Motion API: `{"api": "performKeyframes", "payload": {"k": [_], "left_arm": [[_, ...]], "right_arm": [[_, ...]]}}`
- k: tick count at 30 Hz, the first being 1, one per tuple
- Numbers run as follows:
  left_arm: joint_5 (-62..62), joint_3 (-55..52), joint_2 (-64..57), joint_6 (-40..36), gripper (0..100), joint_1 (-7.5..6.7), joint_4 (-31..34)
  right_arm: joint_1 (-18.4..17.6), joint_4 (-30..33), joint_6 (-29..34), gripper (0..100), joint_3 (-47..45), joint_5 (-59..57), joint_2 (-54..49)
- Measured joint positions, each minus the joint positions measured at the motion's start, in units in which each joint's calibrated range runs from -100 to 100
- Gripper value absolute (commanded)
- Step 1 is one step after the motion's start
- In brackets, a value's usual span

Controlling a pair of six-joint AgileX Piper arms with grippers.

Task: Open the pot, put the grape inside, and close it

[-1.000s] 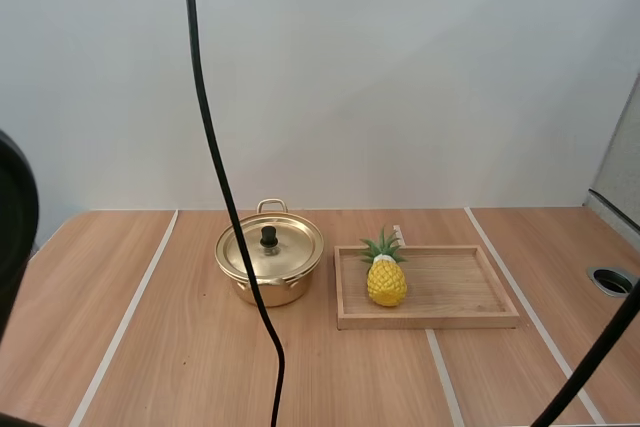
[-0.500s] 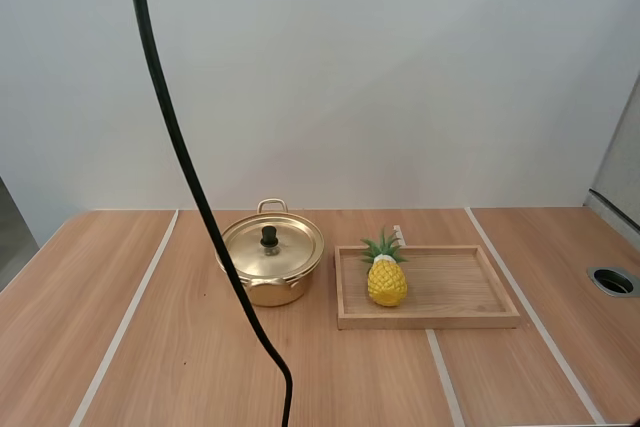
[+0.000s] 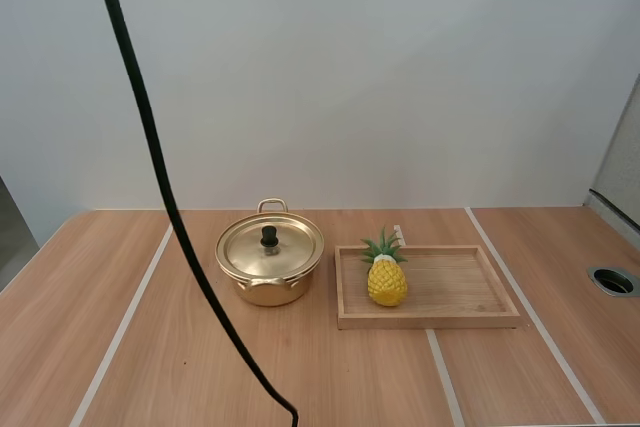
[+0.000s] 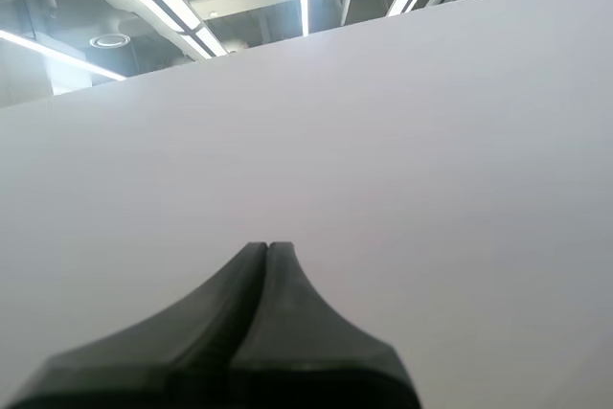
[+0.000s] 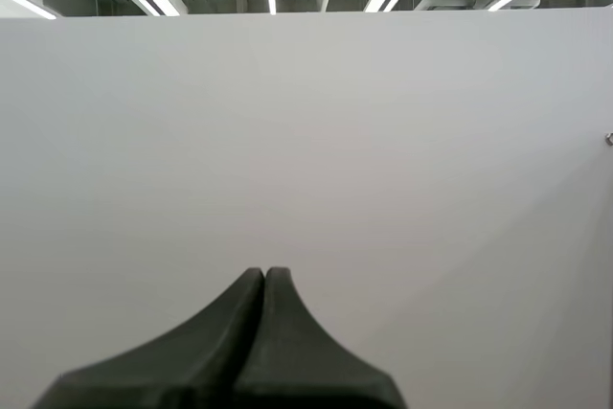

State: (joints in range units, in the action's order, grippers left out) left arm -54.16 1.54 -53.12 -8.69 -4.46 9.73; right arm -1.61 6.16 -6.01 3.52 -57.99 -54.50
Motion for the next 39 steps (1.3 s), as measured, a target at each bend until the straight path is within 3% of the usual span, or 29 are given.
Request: {"api": "performKeyframes", "payload": {"k": [4, 13, 26, 39], "left_arm": [[6.6, -8.8, -7.3, -0.5, 0, 0.13, 0.1], [18.8, -19.2, -20.3, -2.7, 0, 3.22, 0.3], [18.8, -20.2, -26.9, -4.3, 0, 3.38, 0.3], [18.6, -26.7, -42.2, -4.3, 0, 3.38, 0.3]], "right_arm": [[0.0, -3.9, -2.7, 0, 0.0, -3.6, -2.1], [0.0, -10.0, -7.0, 0, -1.6, -9.1, -10.4], [0.0, -10.4, -8.2, 0, -19.3, -3.9, -28.9], [0.0, -11.4, -8.3, 0, -21.4, -3.7, -39.3]]}}
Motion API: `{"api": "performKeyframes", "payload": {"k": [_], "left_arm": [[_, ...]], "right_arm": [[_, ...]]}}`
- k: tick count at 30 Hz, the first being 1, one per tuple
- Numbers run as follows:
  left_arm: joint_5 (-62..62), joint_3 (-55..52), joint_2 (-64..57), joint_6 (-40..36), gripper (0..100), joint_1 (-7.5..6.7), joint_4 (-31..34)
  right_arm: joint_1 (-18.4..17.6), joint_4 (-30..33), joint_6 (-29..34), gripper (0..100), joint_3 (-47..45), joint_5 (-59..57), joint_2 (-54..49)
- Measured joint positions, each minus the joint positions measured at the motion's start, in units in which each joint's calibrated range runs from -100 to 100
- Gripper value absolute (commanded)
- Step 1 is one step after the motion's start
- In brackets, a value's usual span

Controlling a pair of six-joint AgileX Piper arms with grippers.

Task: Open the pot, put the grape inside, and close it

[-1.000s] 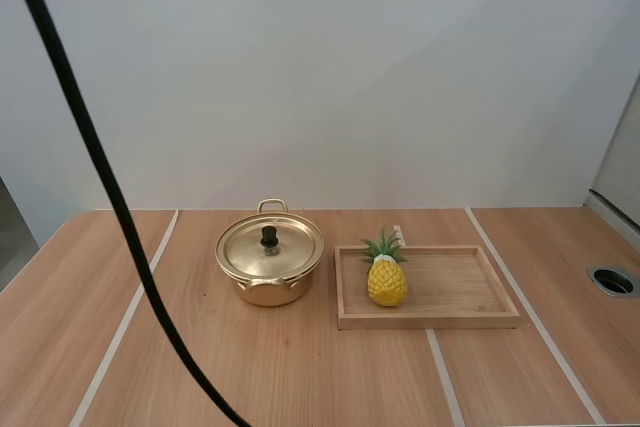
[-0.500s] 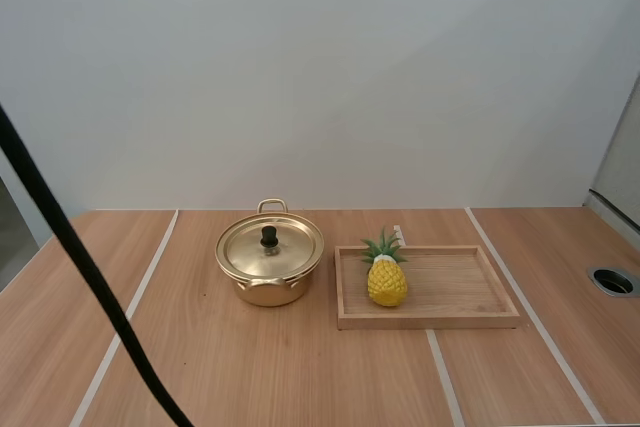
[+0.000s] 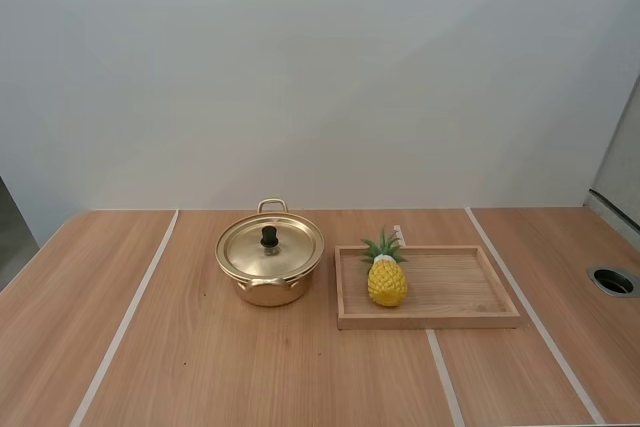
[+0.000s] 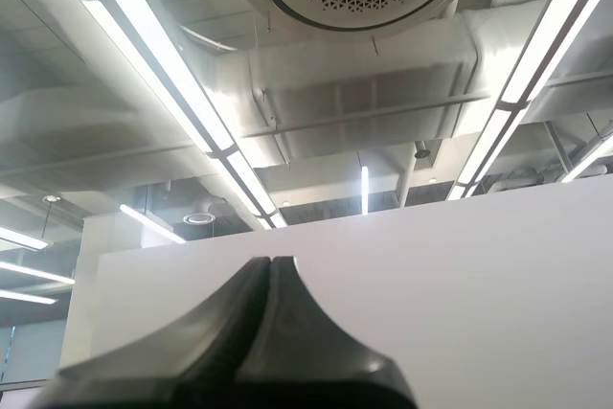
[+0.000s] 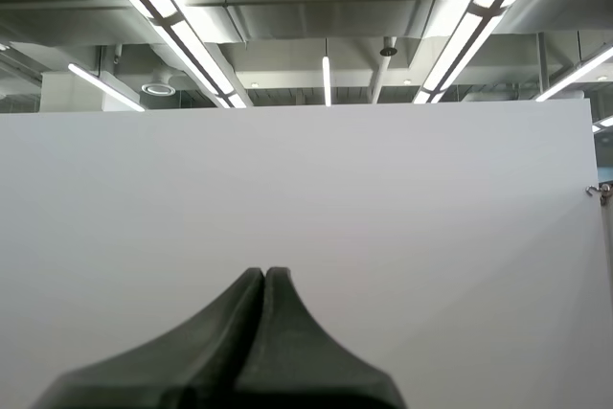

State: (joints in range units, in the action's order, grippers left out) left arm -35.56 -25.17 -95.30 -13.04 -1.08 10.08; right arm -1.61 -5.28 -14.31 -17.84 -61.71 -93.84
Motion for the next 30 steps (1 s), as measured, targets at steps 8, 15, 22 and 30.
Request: {"api": "performKeyframes", "payload": {"k": [8, 15, 22, 30], "left_arm": [[-0.2, -1.6, -2.1, 0.0, 0, 0.00, 0.0], [-2.2, -4.3, -4.4, 0.0, 0, 0.26, 0.0], [-2.5, -4.5, -4.4, 0.0, 0, 0.76, 0.2], [-4.6, -19.8, -4.7, 0.0, 0, 0.76, -3.0]], "right_arm": [[0.0, -0.1, 0.0, 0, 0.0, 0.0, -1.1], [0.8, -0.8, -0.1, 0, -5.5, -4.7, -5.9], [1.8, -1.8, -0.2, 0, -11.0, -5.1, -5.9], [1.9, -2.0, -0.2, 0, -28.7, 2.5, -6.0]]}}
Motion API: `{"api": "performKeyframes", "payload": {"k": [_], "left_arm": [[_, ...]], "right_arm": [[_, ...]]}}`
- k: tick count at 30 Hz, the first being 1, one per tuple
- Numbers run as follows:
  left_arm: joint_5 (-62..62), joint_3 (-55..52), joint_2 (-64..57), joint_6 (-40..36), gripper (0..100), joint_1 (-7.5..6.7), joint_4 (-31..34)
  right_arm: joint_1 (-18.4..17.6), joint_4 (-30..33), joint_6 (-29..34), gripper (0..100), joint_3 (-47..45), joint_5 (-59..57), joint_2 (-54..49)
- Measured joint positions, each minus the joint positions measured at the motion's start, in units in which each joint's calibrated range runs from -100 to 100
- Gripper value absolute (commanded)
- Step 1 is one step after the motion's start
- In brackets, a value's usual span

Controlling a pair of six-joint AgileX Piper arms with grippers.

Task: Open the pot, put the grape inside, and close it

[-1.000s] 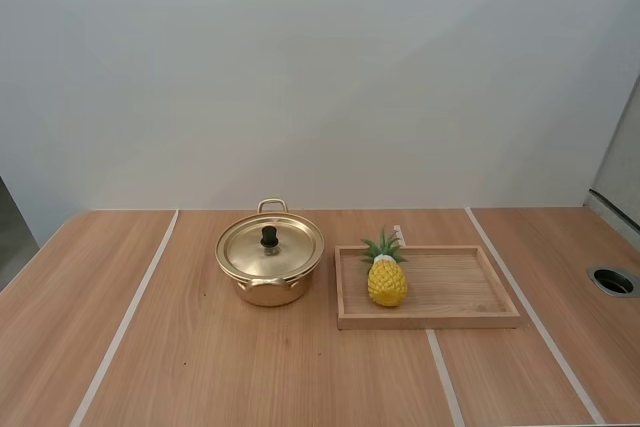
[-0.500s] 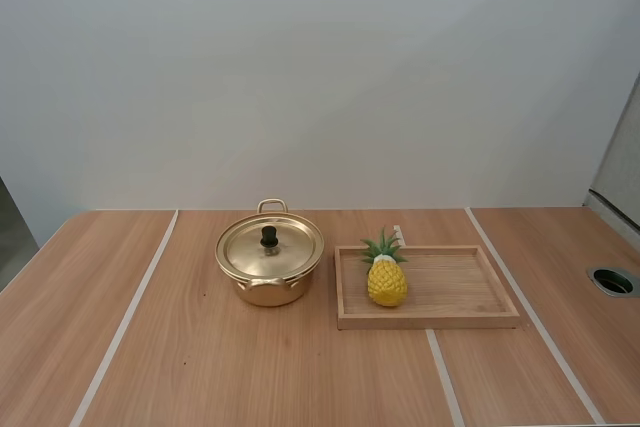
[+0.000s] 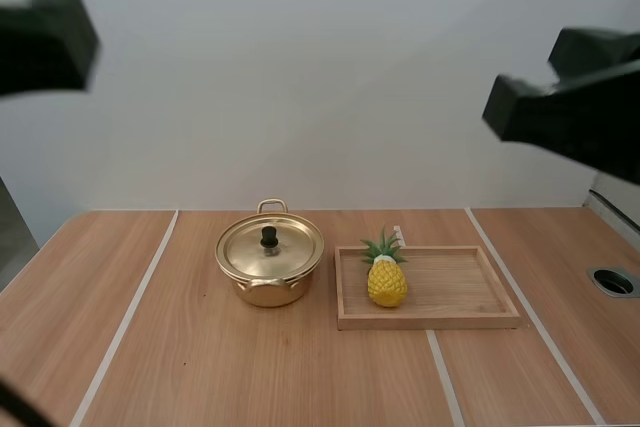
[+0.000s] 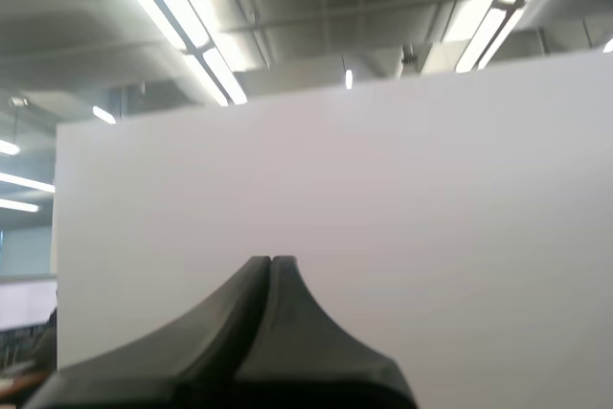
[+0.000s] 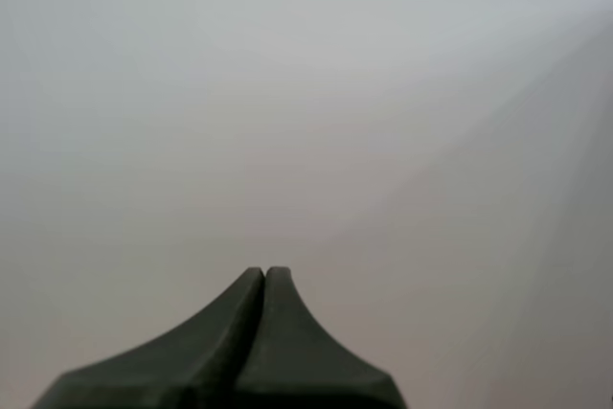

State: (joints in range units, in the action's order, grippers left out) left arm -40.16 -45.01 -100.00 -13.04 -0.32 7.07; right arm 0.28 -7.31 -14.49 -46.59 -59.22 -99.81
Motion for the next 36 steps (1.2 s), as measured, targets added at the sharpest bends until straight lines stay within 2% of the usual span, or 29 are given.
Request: {"api": "performKeyframes", "payload": {"k": [9, 15, 19, 23, 31, 36], "left_arm": [[3.7, -23.7, 0.2, 0.0, 0, 0.00, 0.0], [6.8, -34.5, 0.3, 0.0, 0, 0.00, 0.0], [3.9, -37.4, 0.3, 0.0, 0, 0.00, 0.0], [2.8, -37.7, 0.3, 0.0, 0, 0.00, 0.0], [3.0, -42.8, 0.3, 0.0, 0, 0.00, 0.0], [9.9, -47.0, 0.3, 0.0, 0, 0.00, -0.1]], "right_arm": [[0.0, 3.9, -0.1, 0, -17.5, 13.3, 0.2], [0.0, 5.2, -0.1, 0, -25.1, 14.1, 0.2], [0.0, 5.1, -0.1, 0, -26.2, 8.2, 0.2], [0.0, 5.3, -0.1, 0, -26.4, 7.3, 0.2], [0.0, 5.5, -0.1, 0, -34.9, 19.5, 0.2], [0.0, 5.5, -0.1, 0, -40.2, 24.6, 0.2]]}}
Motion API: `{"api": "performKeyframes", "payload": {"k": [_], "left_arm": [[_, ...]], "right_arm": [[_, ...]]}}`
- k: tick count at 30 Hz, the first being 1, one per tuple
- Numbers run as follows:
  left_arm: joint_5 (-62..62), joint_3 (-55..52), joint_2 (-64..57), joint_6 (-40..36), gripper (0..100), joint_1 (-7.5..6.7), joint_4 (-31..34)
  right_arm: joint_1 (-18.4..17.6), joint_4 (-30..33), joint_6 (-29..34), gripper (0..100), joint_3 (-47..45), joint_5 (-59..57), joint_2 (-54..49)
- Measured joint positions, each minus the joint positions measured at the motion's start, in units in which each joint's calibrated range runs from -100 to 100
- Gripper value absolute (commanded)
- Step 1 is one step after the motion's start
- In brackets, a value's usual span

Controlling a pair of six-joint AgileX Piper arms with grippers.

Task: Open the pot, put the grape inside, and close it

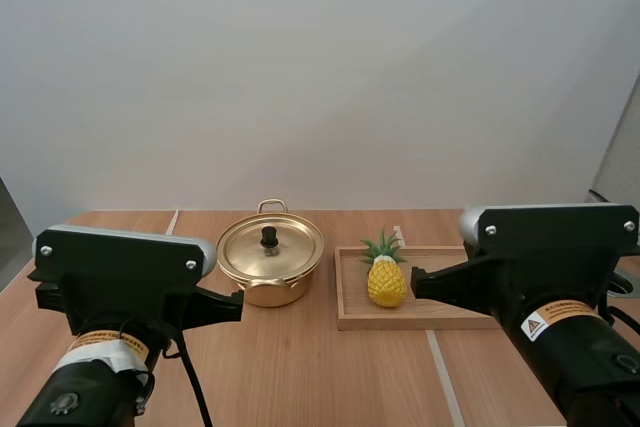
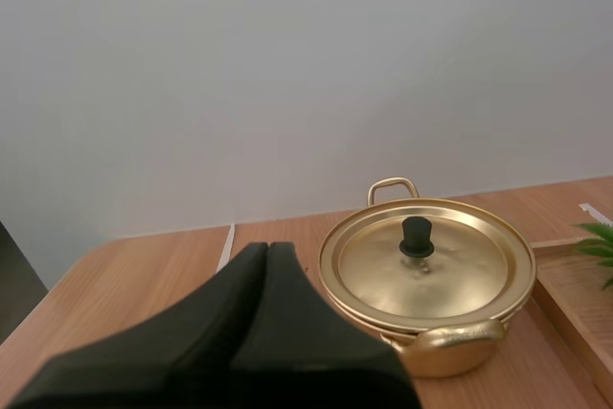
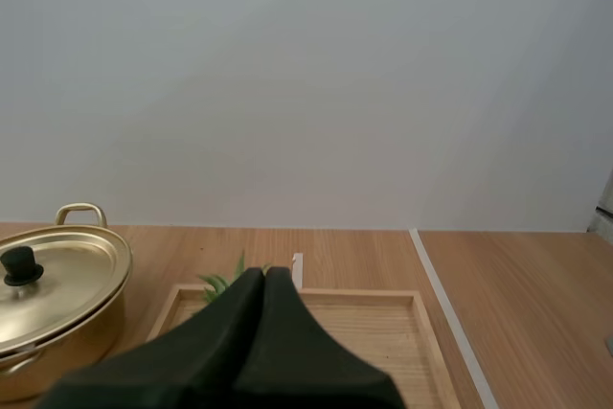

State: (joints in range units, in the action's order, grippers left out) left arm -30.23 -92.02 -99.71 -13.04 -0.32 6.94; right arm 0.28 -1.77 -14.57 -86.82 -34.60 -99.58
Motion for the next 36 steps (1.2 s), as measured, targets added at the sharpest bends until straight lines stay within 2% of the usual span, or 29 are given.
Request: {"api": "performKeyframes", "payload": {"k": [5, 12, 19, 24, 27, 33, 36], "left_arm": [[7.7, -4.2, 0.0, 0.0, 0, 0.00, -0.2], [11.0, -7.8, 0.0, 0.0, 0, 0.00, -0.3], [2.1, -8.0, 0.0, 0.0, 0, 0.00, -2.4], [0.6, -8.0, 0.0, -1.1, 0, 0.00, -2.7], [0.2, -8.0, 0.0, -3.5, 0, 0.00, -2.7], [-0.6, -8.0, 0.0, -6.7, 0, 0.00, -2.7], [-0.6, -8.0, 0.0, -6.9, 0, 0.00, -2.7]], "right_arm": [[0.0, 0.0, 0.0, 0, -5.1, 2.2, 0.0], [0.0, 0.9, 0.0, 0, -10.5, 2.6, 0.0], [0.0, 1.3, 0.0, 0, -12.9, 2.4, 0.0], [0.0, 1.4, 0.0, 0, -13.0, 2.4, 0.0], [0.0, 1.4, 0.0, 11, -13.0, 2.4, -0.1], [0.0, 1.8, 0.4, 45, -13.0, 2.4, -0.1], [0.0, 1.8, 1.5, 55, -13.0, 2.4, -0.1]]}}
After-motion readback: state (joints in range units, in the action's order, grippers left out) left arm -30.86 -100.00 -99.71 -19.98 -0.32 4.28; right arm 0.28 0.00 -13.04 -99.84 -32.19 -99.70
